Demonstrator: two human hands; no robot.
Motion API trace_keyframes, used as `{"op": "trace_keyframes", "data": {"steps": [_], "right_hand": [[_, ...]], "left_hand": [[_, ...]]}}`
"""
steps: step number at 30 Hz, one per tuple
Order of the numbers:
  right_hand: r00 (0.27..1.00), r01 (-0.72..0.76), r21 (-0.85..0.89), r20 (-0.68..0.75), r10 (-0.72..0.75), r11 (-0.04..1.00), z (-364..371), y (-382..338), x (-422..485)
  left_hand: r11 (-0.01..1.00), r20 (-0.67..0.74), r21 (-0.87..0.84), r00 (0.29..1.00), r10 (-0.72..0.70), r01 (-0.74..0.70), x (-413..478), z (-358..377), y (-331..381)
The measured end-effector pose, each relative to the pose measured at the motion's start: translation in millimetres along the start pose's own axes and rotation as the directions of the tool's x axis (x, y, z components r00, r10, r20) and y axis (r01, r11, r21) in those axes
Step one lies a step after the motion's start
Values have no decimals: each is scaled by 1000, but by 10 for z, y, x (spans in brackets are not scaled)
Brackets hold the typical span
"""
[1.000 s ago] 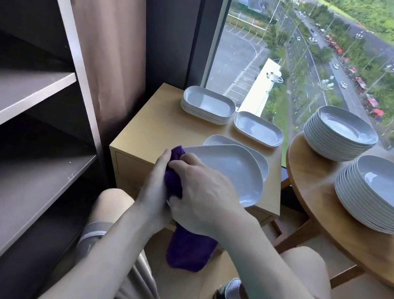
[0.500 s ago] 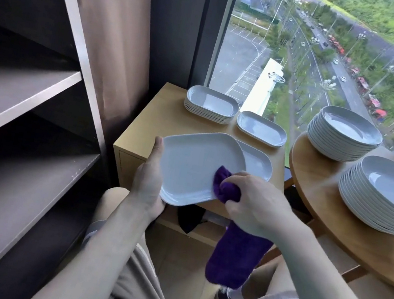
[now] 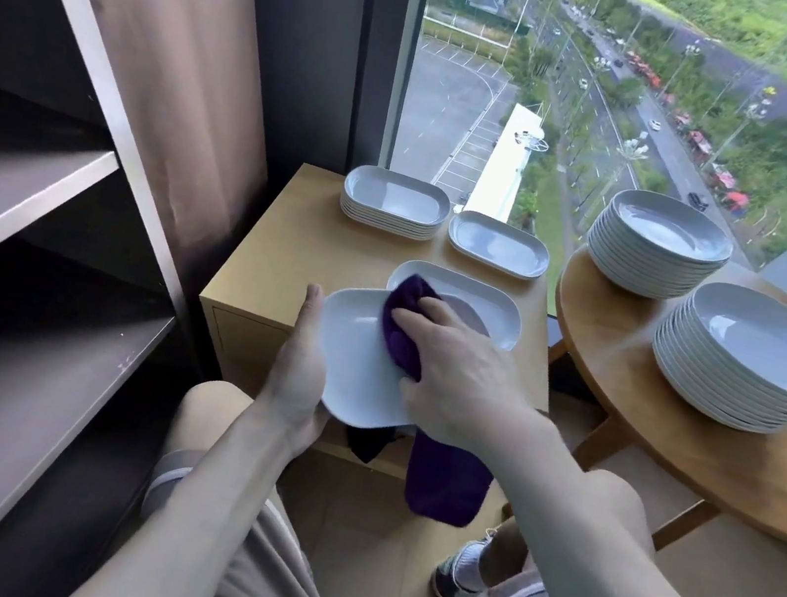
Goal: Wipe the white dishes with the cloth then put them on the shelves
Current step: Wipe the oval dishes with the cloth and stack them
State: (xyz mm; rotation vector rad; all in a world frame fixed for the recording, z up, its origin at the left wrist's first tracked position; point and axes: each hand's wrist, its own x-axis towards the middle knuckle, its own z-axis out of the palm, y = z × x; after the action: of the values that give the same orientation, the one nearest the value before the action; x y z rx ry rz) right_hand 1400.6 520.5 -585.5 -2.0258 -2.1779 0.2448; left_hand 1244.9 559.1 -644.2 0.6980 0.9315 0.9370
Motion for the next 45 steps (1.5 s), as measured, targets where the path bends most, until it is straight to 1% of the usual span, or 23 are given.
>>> {"op": "trace_keyframes", "data": {"steps": [2,4,5,8,10,12,15,18,22,26,29,32,35,37,39,42,45], "right_hand": [[997,80,14,9,-80,997,71,-210,-47],[989,147,43,19,-148,988,145,-395,-107],[986,166,55,21,-167,985,166,-452,-130],[976,211,68,44,-214,975,172,-504,-179],[967,242,59,73,-246,969,152,-479,-217],[963,244,54,106,-248,968,123,-411,-251],[972,179,62,142,-187,982,48,-233,-259],[988,50,71,142,-60,996,-27,16,-204],[991,-83,44,109,78,996,-48,336,-175],[988,-138,-12,61,139,990,23,420,-173],[985,-156,-33,74,158,987,25,358,-126],[990,-119,-11,78,120,993,22,186,-98],[997,-47,19,65,46,999,48,-83,-126],[997,28,66,71,-33,997,108,-283,-180],[991,86,119,93,-97,989,183,-434,-238],[983,102,164,132,-124,981,218,-463,-273],[971,122,169,186,-153,978,187,-378,-316]], "left_hand": [[1000,-6,-21,1000,-21,21,-2,28,-31],[995,-46,-82,998,-53,49,-13,28,-47],[990,-61,-122,995,-73,65,-16,18,-51],[969,-39,-225,993,-109,98,-33,-6,-38],[966,-78,-246,991,-105,83,-30,-6,10],[972,-141,-232,987,-73,38,-26,-3,81],[984,-204,-180,978,-39,2,-45,8,146],[990,-254,-139,967,1,-37,-59,-11,160],[997,-240,-62,970,33,-49,-74,-39,156],[999,-205,-5,978,35,-36,-86,11,115],[998,-173,39,984,48,-42,-113,81,53],[996,-164,73,985,52,-40,-137,146,-44],[998,-178,58,983,37,-27,-119,171,-69],[999,-214,35,976,34,-27,-89,143,-81],[1000,-285,12,959,-5,8,-87,102,-112],[997,-316,-46,945,-79,68,-125,65,-147],[993,-361,-98,928,-92,60,-115,47,-96]]}}
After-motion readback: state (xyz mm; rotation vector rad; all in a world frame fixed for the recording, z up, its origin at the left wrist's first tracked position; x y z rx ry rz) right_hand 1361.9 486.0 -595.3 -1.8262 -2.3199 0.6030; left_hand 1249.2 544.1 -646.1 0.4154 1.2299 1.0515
